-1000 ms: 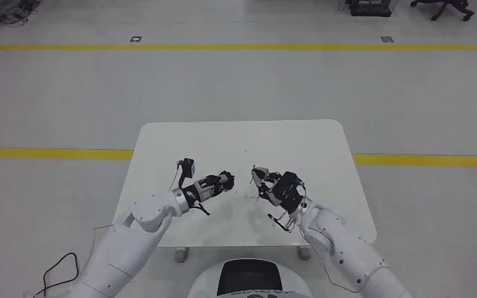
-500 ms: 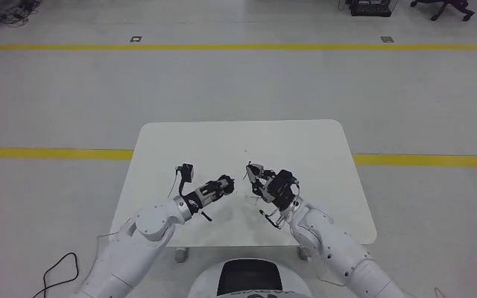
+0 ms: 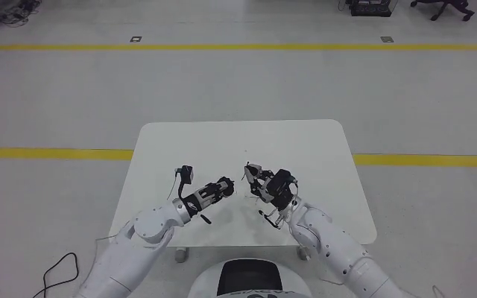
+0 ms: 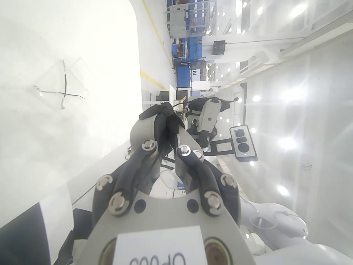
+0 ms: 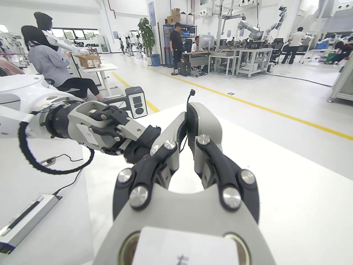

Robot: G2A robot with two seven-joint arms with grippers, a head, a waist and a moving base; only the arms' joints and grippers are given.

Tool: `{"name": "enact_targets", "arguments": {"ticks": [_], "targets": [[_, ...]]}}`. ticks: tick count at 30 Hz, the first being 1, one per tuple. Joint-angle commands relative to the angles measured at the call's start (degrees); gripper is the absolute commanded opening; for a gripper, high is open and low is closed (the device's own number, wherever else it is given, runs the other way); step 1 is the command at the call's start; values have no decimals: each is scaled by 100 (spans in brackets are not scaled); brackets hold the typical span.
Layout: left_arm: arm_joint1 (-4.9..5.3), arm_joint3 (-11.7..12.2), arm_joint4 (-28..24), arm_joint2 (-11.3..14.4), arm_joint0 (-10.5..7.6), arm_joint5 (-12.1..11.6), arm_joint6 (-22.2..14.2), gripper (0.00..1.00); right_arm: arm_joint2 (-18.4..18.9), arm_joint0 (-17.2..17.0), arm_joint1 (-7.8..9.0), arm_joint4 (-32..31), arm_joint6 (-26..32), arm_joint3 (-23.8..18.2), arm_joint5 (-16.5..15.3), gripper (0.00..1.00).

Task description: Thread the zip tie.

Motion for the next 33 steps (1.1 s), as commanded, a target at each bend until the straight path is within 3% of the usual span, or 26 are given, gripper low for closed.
{"name": "enact_targets", "arguments": {"ticks": [1,17,24,33], "targets": [[0,0,0,0,0,0,0,0,-42,41,-22,-58,-88,43,-12,0],[-4,-7,48,21,-9,-4,50,0,-255,284,-205,-209,-508,458,10,0],[19,34,666,17,-19,-310,268,0,-142,243,-208,-177,-532,472,-108,0],[32,98,1084,8,-2,-606,499,0,-37,165,-208,-198,-474,403,-198,0]]}}
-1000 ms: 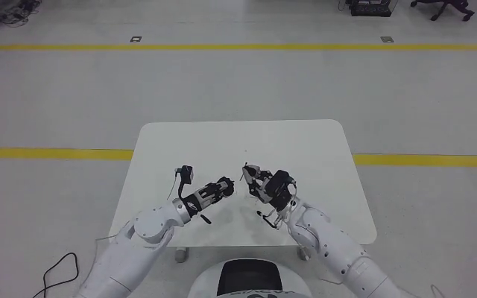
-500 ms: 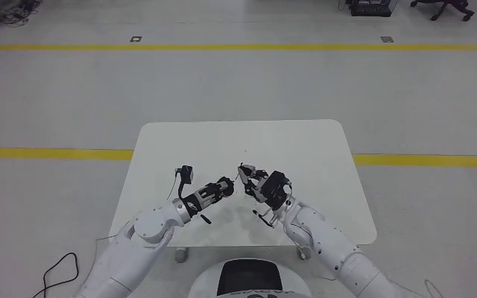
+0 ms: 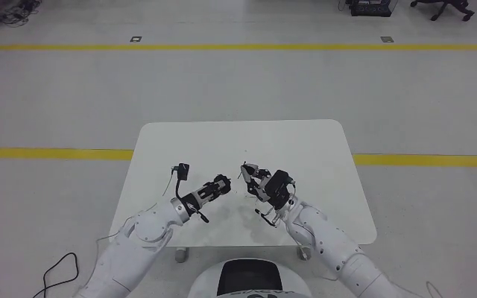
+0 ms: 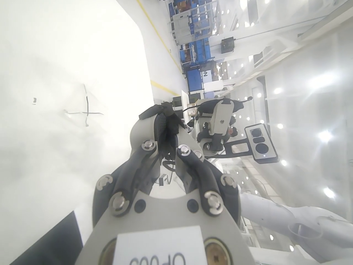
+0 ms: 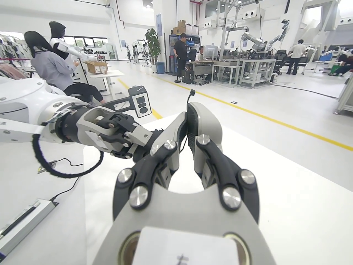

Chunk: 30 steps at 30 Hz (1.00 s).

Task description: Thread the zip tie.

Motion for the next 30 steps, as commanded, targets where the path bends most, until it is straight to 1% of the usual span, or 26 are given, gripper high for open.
{"name": "enact_targets", "arguments": {"ticks": [1,2,4,7,11,19,23,30], "targets": [[4,25,104,4,2,-70,26,0,7,-11,-4,52,34,-2,-69,0],[6,34,174,-2,-3,-124,55,0,19,-8,-6,78,57,1,-104,0],[12,50,329,-8,10,-135,148,0,28,-10,-12,110,86,6,-146,0],[11,22,350,6,30,-131,192,0,42,-11,-20,131,106,10,-198,0],[15,7,384,12,44,-171,199,0,58,-16,-26,140,89,8,-160,0],[20,-17,309,36,60,-203,100,0,56,-33,-36,142,162,-28,-137,0],[22,-21,265,46,58,-172,69,0,26,6,-64,113,110,60,-155,0],[22,-16,203,62,52,-204,16,0,-37,76,-116,51,60,178,-156,0]]}}
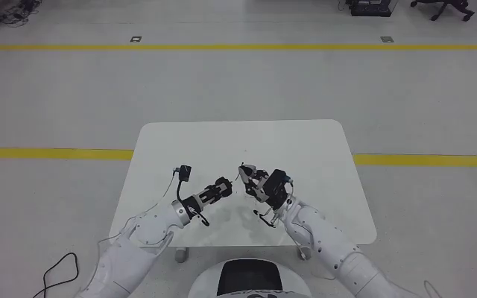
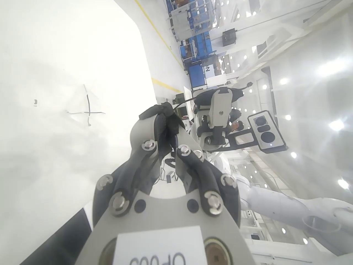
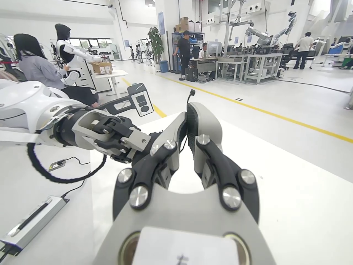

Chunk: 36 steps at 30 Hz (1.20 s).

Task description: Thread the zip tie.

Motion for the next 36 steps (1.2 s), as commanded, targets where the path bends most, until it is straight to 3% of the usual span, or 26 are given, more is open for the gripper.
{"name": "enact_targets", "arguments": {"ticks": [1,36], "targets": [[0,0,2,0,0,1,1,0,-17,14,-11,-28,-4,17,2,0],[0,0,2,0,0,1,1,0,-9,37,-124,-203,41,103,-42,0]]}}
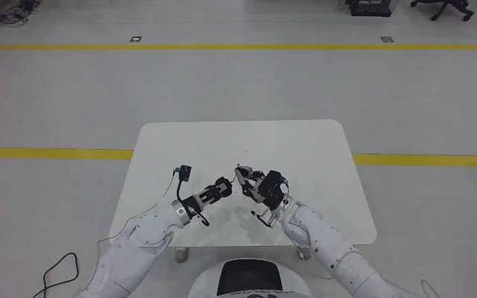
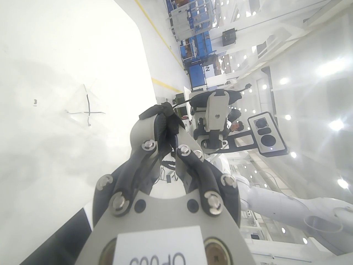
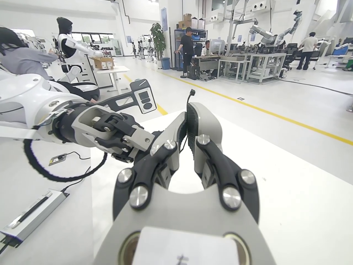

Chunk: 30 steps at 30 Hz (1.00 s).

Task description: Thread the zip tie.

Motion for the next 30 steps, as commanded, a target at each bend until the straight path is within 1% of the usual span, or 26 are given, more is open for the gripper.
{"name": "enact_targets", "arguments": {"ticks": [1,30], "targets": [[0,0,0,0,0,0,0,0,-6,7,-4,0,-2,8,1,0],[0,0,0,0,0,0,0,0,-118,122,-70,59,-77,214,1,0]]}}
